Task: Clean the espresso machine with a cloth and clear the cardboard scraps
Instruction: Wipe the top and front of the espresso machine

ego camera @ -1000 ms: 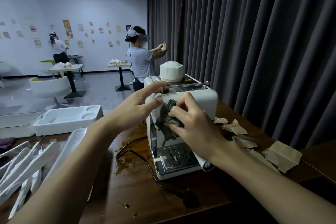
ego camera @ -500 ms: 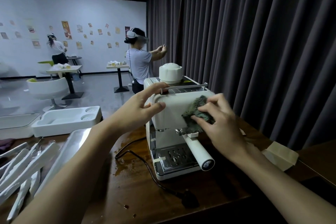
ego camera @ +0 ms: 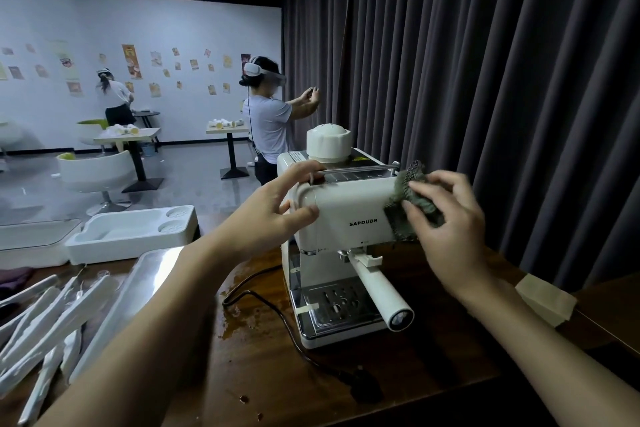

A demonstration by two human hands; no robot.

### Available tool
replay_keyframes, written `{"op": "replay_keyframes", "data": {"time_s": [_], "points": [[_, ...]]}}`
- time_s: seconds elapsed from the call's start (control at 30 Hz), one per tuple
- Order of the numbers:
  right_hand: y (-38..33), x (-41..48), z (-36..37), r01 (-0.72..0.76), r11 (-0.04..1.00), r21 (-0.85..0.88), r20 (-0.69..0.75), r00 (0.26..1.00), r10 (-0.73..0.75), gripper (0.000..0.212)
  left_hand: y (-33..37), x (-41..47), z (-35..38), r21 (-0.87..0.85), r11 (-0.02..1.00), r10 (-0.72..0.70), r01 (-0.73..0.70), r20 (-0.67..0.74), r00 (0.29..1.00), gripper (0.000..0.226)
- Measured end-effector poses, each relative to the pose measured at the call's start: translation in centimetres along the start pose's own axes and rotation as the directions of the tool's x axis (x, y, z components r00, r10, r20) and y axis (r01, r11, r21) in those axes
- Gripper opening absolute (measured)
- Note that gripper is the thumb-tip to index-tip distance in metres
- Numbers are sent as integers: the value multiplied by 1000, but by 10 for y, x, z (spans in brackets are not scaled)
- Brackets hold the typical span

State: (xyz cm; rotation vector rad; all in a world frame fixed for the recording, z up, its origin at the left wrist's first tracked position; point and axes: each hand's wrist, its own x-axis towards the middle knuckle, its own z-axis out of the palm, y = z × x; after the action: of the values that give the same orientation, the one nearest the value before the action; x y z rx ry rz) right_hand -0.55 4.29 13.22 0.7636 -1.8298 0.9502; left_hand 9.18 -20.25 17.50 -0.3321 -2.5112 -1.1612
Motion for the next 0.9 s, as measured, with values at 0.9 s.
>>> {"op": "replay_keyframes", "data": {"time_s": [0.9], "points": [[-74, 10, 44, 350, 936, 38, 336, 878, -342, 46, 1, -5, 2, -217, 975, 43, -37, 25, 999, 54]]}}
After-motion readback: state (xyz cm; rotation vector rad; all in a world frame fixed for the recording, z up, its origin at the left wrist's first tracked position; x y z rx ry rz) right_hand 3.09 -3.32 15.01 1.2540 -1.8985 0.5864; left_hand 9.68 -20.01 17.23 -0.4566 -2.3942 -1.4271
